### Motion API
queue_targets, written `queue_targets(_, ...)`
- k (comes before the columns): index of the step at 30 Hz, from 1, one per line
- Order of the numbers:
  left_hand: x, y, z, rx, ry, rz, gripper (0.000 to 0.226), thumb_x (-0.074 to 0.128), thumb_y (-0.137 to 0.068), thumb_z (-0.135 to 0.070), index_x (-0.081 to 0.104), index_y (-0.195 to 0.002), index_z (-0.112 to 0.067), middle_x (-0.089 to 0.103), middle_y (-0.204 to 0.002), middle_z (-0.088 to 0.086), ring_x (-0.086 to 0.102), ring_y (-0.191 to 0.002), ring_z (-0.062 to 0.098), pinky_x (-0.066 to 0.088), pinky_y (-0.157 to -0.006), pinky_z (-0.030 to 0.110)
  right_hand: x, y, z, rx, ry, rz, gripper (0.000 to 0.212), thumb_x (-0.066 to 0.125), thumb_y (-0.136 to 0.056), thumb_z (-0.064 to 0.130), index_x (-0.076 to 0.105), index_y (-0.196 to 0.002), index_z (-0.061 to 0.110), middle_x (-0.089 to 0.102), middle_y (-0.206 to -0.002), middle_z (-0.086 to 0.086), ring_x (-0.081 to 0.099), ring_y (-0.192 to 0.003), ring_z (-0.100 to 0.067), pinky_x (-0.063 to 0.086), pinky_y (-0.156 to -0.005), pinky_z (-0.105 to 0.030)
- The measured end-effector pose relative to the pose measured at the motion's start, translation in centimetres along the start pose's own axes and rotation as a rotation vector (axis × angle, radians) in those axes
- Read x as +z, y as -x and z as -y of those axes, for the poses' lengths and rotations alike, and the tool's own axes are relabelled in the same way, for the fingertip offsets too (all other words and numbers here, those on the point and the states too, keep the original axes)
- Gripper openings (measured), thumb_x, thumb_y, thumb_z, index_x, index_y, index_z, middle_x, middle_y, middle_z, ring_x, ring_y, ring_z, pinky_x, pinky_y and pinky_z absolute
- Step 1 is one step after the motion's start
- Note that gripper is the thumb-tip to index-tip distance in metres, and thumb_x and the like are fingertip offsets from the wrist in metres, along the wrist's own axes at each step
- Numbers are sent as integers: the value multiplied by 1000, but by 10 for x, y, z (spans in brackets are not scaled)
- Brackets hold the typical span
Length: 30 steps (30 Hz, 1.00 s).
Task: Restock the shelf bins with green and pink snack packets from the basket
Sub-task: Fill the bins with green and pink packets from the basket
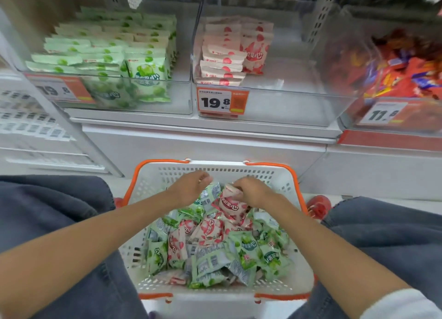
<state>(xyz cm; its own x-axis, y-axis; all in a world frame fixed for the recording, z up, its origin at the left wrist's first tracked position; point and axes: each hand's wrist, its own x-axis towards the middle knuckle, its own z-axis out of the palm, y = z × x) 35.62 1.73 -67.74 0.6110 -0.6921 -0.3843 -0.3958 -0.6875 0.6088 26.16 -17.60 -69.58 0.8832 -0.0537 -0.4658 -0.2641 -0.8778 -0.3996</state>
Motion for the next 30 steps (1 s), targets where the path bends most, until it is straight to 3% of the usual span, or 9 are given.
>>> queue_targets(3, -7, -4, -35, 112, 107, -76, 59, 31, -96, -57, 54, -130, -14, 62, -122, 2, 59, -107, 17, 47, -91, 32, -58, 24, 17, -60, -209, -112, 37, 74, -85, 31, 55, -63, 7, 39, -56, -1, 42, -47, -22, 27, -49, -27)
queue_targets(5, -12, -6, -58, 181, 132, -156, 52, 31, -96, -58, 62, -98, -17, 66, -89, 2, 61, -78, 15, 50, -73, 35, -91, 38, 23, -73, -326, -172, 29, 77, -83, 27, 66, -72, 2, 46, -50, 3, 50, -47, -15, 38, -49, -30)
queue_targets(7, -23, -6, -83, 211, 137, -294, 49, 34, -99, -52, 50, -67, -18, 51, -61, 0, 47, -57, 15, 37, -59, 35, -117, 50, 27, -106, -517, -236, 21, 76, -83, 16, 65, -67, 7, 50, -49, 8, 54, -49, -11, 45, -49, -26)
queue_targets(10, -44, -12, -117, 244, 209, -482, 49, 36, -103, -43, 53, -68, -13, 58, -65, 6, 54, -63, 23, 41, -62, 40, -146, 65, 29, -117, -955, -355, 10, 74, -83, 8, 67, -90, 7, 66, -75, -4, 62, -64, -12, 50, -57, -23)
queue_targets(12, -58, -17, -137, 272, 232, -576, 53, 34, -104, -44, 54, -70, -9, 59, -67, 9, 54, -64, 27, 43, -64, 44, -160, 71, 26, -98, -1172, -324, 29, 74, -82, 8, 64, -110, 4, 73, -95, -10, 70, -81, -18, 55, -67, -26)
queue_targets(17, -107, -35, -187, 351, 209, -769, 53, 38, -103, -43, 31, -57, -19, 34, -54, -3, 31, -53, 15, 23, -55, 36, -203, 72, 28, -149, -1203, -379, 34, 75, -81, 6, 64, -113, -2, 73, -104, -14, 71, -88, -22, 57, -79, -32)
queue_targets(23, -165, -92, -197, 289, -85, -694, 43, 28, -103, -49, 49, -89, -14, 57, -86, 5, 53, -80, 22, 35, -67, 34, -257, 17, 10, 16, -1130, -738, 26, 77, -77, 0, 67, -102, -1, 72, -103, -17, 69, -79, -22, 59, -79, -36)
queue_targets(25, -173, -110, -185, 219, -263, -654, 42, 30, -103, -47, 48, -90, -12, 57, -89, 10, 54, -86, 28, 34, -68, 36, -267, -15, 0, 95, -1040, -766, 27, 76, -79, 0, 68, -104, 2, 71, -108, -17, 67, -79, -19, 56, -69, -24)
queue_targets(30, -175, -131, -168, 195, -422, -682, 43, 30, -103, -45, 54, -91, -13, 65, -100, 15, 57, -96, 34, 39, -76, 40, -276, -96, -13, 266, -731, -668, 33, 75, -84, 23, 64, -112, 9, 65, -116, -8, 62, -107, -21, 50, -95, -30)
